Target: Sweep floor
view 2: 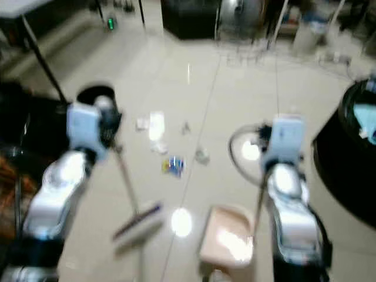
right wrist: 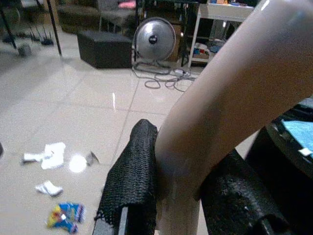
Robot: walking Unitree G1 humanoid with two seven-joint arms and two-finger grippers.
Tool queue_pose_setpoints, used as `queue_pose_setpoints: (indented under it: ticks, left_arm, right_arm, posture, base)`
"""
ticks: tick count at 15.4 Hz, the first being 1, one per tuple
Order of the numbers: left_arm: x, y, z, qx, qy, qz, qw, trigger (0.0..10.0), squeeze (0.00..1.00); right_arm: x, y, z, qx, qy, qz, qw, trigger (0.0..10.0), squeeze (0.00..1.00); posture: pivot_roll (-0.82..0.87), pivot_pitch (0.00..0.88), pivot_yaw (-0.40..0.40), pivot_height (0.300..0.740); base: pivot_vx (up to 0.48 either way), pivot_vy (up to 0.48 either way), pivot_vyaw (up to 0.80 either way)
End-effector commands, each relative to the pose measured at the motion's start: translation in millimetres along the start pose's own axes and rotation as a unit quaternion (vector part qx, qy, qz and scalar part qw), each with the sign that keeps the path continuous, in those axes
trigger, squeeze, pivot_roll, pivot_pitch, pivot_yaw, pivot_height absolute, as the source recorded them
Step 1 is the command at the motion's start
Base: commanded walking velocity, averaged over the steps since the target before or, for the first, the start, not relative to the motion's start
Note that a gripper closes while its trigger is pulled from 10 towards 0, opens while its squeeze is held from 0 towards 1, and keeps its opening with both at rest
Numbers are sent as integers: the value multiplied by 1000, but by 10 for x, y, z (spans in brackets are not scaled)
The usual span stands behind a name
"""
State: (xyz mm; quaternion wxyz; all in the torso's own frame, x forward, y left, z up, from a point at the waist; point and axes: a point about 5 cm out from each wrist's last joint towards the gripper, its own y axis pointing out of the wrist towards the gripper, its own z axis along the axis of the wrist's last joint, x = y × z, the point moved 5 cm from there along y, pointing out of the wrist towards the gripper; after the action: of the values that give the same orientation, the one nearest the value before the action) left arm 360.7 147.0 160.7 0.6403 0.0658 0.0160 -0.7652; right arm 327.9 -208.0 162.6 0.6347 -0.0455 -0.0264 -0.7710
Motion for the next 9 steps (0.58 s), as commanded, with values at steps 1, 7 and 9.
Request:
queue_pose_setpoints:
  ticks: [1, 7, 9]
  left_arm:
    - [56, 22, 130, 23, 5, -6, 1000, 10000, 0]
    - [45, 8, 112, 20, 8, -6, 1000, 10000, 0]
    - [45, 12, 113, 20, 10, -7, 1000, 10000, 0]
  right_arm:
    - [74, 7, 101, 23, 1, -8, 1000, 10000, 0]
    - [94, 29, 85, 20, -26, -9, 999, 10000, 0]
    - [100, 37, 78, 21, -25, -14, 999, 10000, 0]
  posture:
    - [-28, 48, 35, 740]
    - [-25, 45, 41, 740]
    - [-21, 42, 41, 740]
  base:
    - [337, 0, 0]
    - [338, 0, 181]
    - [338, 0, 272]
